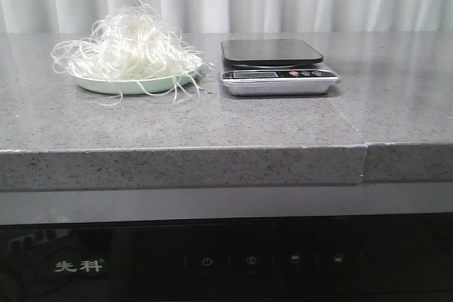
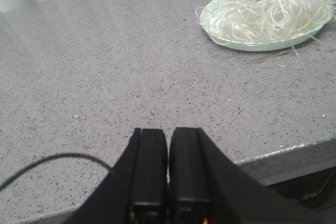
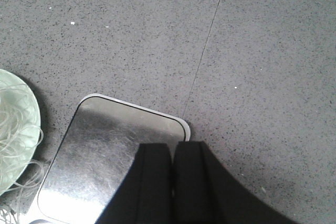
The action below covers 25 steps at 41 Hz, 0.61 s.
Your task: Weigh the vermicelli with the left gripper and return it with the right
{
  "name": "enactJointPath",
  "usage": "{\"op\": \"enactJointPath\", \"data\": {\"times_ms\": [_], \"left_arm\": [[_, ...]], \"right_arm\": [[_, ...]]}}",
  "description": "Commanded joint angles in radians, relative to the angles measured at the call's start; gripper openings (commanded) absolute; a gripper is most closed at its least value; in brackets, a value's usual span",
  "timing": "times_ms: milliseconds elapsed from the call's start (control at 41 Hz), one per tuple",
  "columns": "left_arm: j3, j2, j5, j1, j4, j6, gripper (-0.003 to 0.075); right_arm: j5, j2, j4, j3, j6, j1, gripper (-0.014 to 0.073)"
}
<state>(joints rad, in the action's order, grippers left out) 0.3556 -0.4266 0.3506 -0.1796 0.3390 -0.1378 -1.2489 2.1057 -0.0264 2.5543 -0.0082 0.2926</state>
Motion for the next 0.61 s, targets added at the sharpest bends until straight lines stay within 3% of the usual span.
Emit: {"op": "enactJointPath", "data": {"times_ms": [0, 586], "left_arm": [[0.029, -0.013, -0.08, 0.002, 0.006, -0.01, 0.0138], [0.029, -0.013, -0.08, 0.002, 0.006, -0.01, 0.0138]], "right_arm": [[0.046, -0.069, -0.014, 0.026, 0.0, -0.006, 0.0151], [0.1, -0.072, -0.02, 0.026, 0.0, -0.006, 0.0151]]}}
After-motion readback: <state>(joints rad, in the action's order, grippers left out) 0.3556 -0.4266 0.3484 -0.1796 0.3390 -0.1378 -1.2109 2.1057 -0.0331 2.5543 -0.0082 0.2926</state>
